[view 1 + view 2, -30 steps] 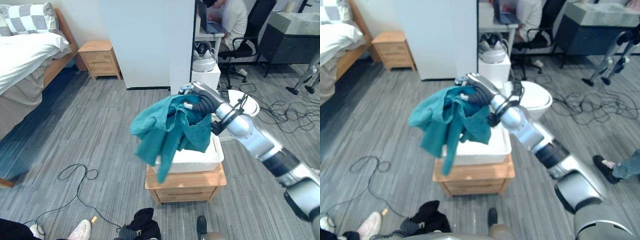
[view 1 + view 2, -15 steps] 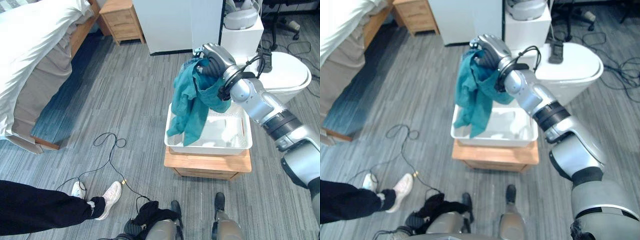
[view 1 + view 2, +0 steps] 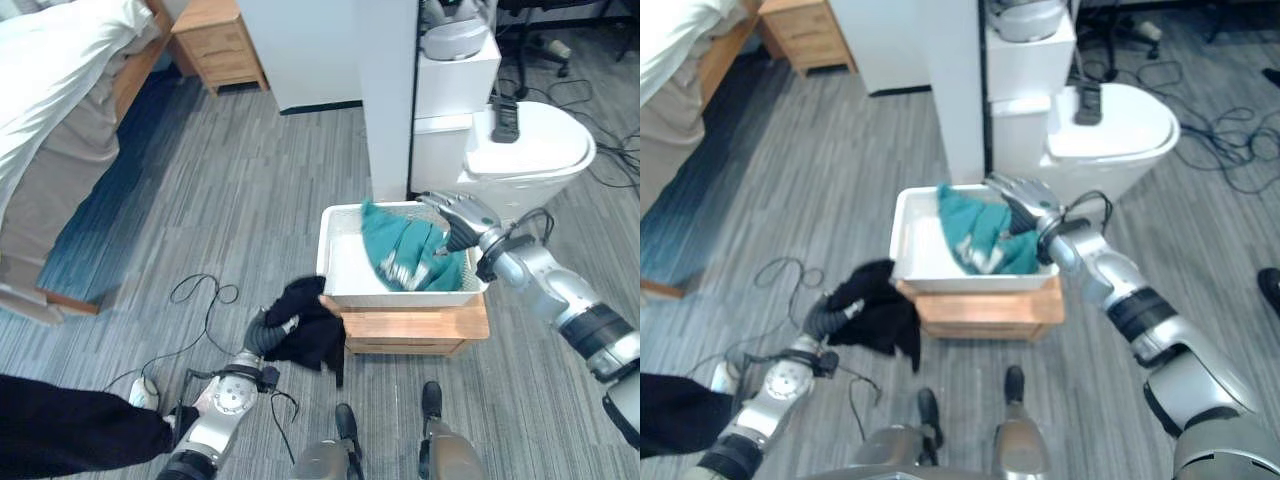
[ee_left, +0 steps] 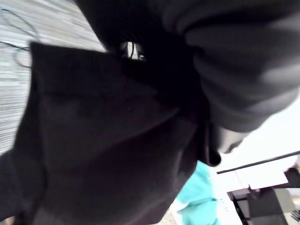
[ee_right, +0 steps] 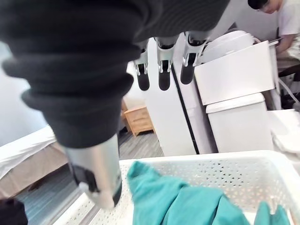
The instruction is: Tidy up the quilt and then pick up the clothes from the bed and put them into the laundry hamper.
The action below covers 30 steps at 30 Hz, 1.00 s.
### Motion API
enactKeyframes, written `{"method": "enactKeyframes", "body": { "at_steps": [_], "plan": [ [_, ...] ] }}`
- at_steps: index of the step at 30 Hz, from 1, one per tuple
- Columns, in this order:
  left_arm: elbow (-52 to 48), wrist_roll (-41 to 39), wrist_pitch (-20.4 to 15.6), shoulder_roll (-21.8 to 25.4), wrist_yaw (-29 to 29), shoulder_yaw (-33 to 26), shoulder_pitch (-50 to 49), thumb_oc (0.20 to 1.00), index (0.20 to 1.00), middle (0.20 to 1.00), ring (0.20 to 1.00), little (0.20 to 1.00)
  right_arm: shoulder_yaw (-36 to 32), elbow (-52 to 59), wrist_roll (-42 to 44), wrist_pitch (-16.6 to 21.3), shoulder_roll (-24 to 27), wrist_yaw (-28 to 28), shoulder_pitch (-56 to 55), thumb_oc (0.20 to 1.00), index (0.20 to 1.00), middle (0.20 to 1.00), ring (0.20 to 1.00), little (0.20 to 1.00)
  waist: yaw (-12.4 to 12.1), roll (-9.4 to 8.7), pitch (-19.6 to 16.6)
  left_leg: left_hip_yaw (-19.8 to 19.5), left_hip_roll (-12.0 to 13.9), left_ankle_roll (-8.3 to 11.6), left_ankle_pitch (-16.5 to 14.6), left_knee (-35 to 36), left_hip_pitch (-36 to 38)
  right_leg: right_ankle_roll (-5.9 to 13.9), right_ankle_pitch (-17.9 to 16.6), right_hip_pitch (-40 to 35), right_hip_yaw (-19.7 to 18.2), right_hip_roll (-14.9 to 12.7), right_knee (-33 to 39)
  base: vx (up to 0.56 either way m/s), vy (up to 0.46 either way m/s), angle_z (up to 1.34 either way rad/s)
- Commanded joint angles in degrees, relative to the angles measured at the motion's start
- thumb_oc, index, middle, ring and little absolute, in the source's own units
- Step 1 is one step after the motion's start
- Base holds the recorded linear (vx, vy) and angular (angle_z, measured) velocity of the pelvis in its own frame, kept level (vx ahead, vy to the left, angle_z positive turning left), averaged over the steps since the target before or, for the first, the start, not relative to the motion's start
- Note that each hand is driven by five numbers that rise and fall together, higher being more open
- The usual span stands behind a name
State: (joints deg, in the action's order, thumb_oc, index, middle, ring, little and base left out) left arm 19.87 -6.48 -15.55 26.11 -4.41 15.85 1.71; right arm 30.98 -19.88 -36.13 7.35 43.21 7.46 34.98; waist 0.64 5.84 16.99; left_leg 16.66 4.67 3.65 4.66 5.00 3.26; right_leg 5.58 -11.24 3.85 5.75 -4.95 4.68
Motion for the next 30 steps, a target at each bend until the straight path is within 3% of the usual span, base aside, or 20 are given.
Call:
{"method": "enactKeyframes", "body": {
  "at_steps": [1, 4, 7, 10, 16, 17, 22, 30],
  "plan": [
    [-8.09, -1.19, -4.22, 4.77, 0.56, -3.58, 0.95, 0.200, 0.200, 0.200, 0.200, 0.200, -7.54, 7.40, -2.09, 0.73, 1.93, 2.36, -10.31, 1.000, 1.000, 1.000, 1.000, 1.000, 1.52, -3.04, -2.70, 1.18, 4.12, 3.65, -3.39, 0.00, 1.25, 5.69, 9.48, -4.90, -0.95, -4.34, -0.72, 0.06, 0.002, 0.03],
    [-14.12, -6.34, -4.69, 5.78, 3.43, -6.77, 2.16, 0.200, 0.200, 0.200, 0.200, 0.200, -14.61, 12.17, -0.93, 1.84, 2.21, 0.68, -23.73, 1.000, 1.000, 1.000, 1.000, 1.000, 3.23, -3.76, -3.23, 2.40, 4.39, 3.77, -3.97, 0.00, 3.14, 5.73, 9.75, -5.82, -1.53, -4.13, -0.63, 0.04, 0.010, -0.22],
    [-15.49, -9.75, -4.90, 5.57, 4.69, -7.54, 4.53, 0.200, 0.200, 0.200, 0.200, 0.200, -16.10, 12.27, 0.26, 2.73, 1.79, -0.59, -29.30, 1.000, 1.000, 1.000, 1.000, 1.000, 4.31, -4.28, -3.64, 3.16, 4.55, 3.91, -4.10, 0.00, 3.76, 5.68, 9.81, -5.86, -2.15, -3.90, -0.73, 0.03, -0.002, -0.30],
    [-13.93, -9.36, -4.64, 5.71, 2.04, -5.92, 14.56, 0.200, 0.200, 0.200, 0.200, 0.200, -16.25, 10.18, 0.86, 3.71, 1.92, -2.41, -35.17, 1.000, 1.000, 1.000, 1.000, 1.000, 6.72, -4.83, -3.37, 4.45, 4.93, 4.19, -4.44, 0.00, 4.98, 5.72, 10.28, -5.89, -3.18, -3.48, -1.14, 0.02, 0.003, -0.27],
    [-5.23, -5.91, -4.64, 3.61, -4.28, -0.20, 31.85, 0.200, 0.200, 0.200, 0.200, 0.200, -14.66, 7.68, 3.64, 4.08, 0.21, -3.27, -38.35, 1.000, 1.000, 1.000, 1.000, 1.000, 9.59, -4.98, -2.90, 5.65, 5.22, 4.54, -4.26, 0.00, 5.26, 5.74, 10.00, -5.17, -4.35, -3.05, -1.11, 0.01, 0.003, -0.07],
    [-0.12, -4.91, -3.92, 2.71, -6.46, 2.40, 38.02, 0.200, 0.200, 0.200, 0.200, 0.200, -13.74, 6.78, 4.76, 4.26, 0.22, -3.36, -39.34, 1.000, 1.000, 1.000, 1.000, 1.000, 11.02, -4.90, -2.46, 5.94, 5.23, 4.67, -4.11, 0.00, 5.11, 5.90, 9.84, -4.66, -4.85, -2.99, -1.18, 0.00, -0.006, -0.15],
    [12.49, -2.16, -1.59, 0.34, -7.95, 7.67, 47.49, 0.200, 0.200, 0.200, 0.200, 0.200, -12.02, 4.74, 6.30, 4.50, -0.62, -3.18, -40.71, 1.000, 1.000, 1.000, 1.000, 1.000, 13.41, -4.08, -0.82, 6.78, 5.02, 4.83, -3.65, 0.00, 4.13, 6.36, 9.35, -2.34, -6.41, -2.98, -1.64, -0.01, -0.003, -0.16],
    [21.85, 1.00, 0.56, -4.66, -8.66, 9.29, 46.65, 0.200, 0.200, 0.200, 0.200, 0.200, -9.85, 0.46, 6.45, 3.49, -3.20, -0.81, -38.67, 1.000, 1.000, 1.000, 1.000, 1.000, 13.56, -3.97, 0.91, 7.53, 4.83, 4.75, -2.91, 0.00, 2.14, 6.58, 8.75, 0.45, -7.27, -2.95, -2.03, -0.02, -0.022, -0.17]
  ]
}}
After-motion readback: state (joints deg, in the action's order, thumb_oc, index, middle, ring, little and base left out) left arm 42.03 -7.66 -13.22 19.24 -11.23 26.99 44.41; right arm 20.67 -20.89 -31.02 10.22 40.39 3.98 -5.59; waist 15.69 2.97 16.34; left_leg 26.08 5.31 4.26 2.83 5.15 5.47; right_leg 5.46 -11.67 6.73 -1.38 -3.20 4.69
